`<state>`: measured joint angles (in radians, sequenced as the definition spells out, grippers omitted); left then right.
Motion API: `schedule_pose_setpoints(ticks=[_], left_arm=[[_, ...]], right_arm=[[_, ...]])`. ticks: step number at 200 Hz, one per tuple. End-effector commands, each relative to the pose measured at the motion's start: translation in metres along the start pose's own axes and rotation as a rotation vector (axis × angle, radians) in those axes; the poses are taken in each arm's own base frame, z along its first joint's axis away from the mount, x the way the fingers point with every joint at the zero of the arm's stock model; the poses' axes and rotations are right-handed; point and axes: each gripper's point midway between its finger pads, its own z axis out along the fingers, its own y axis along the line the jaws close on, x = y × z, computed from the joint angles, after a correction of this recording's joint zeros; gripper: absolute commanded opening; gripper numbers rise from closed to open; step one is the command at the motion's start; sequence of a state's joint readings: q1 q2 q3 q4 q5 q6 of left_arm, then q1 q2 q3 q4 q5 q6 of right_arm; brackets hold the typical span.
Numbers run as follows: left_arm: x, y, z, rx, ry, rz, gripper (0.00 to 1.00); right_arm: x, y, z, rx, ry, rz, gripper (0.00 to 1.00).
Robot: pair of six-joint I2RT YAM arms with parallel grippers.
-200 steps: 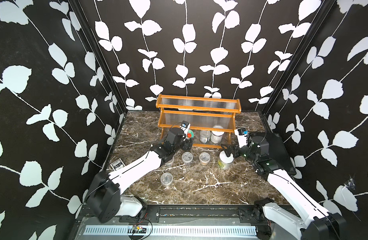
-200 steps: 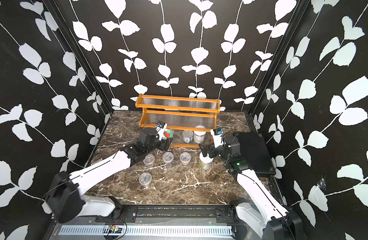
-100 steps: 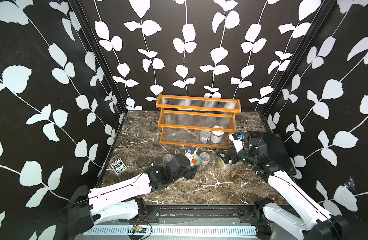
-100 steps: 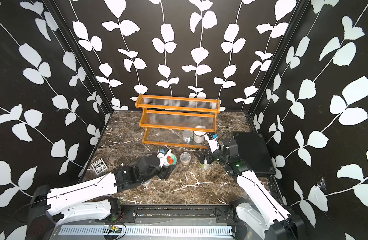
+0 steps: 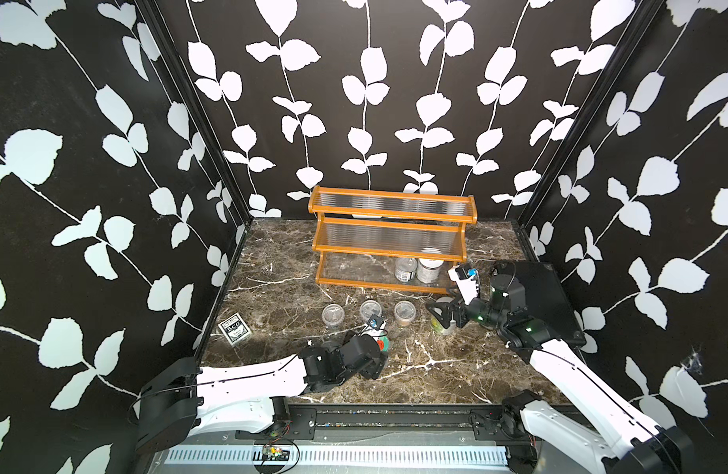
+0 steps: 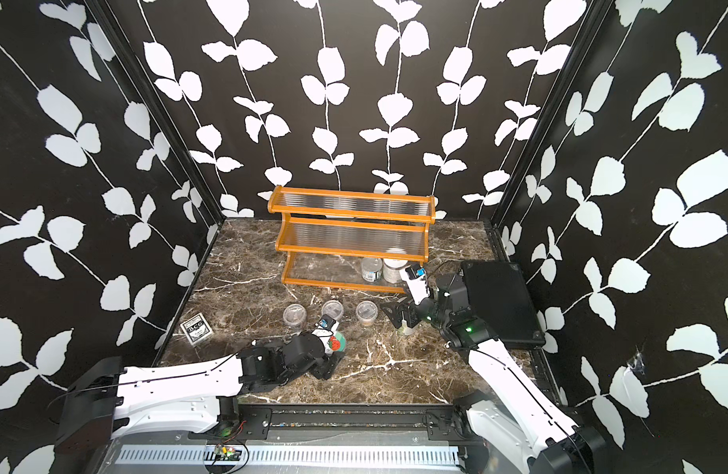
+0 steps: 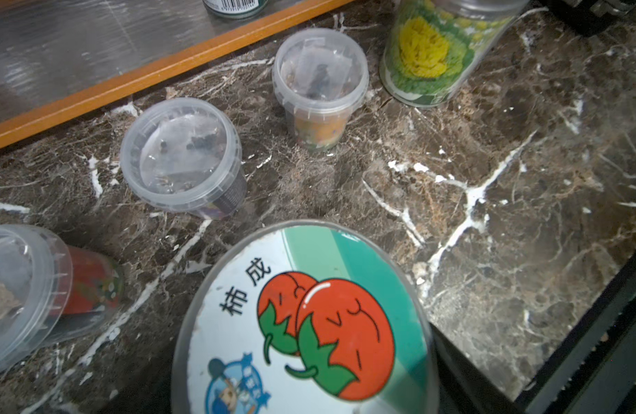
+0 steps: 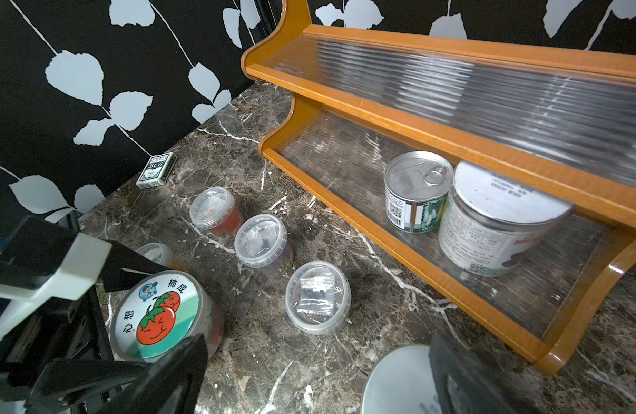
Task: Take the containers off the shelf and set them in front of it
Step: Place the container at the center of the board.
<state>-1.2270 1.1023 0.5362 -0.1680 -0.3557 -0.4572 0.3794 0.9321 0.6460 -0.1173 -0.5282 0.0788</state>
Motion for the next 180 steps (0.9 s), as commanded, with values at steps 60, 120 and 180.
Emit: schedule_pose_setpoints(ticks=[60,120,180], left_arm=[[0.007,-0.002,0.008,0.039,-0.076,-0.004,0.76],[0.010,0.008,-0.001,0.003,-0.056,0.038,0.90],[0.003,0.005,-0.001,0.008,-0.064,0.039,0.99]], right_arm=[[-0.007,0.001,0.001,0.012,-0.015,-0.035,1.00],[-0.006,0.001,0.001,0.013,-0.009,-0.039,1.00],[-0.006,0.002,0.002,0.007,-0.007,-0.038,1.00]])
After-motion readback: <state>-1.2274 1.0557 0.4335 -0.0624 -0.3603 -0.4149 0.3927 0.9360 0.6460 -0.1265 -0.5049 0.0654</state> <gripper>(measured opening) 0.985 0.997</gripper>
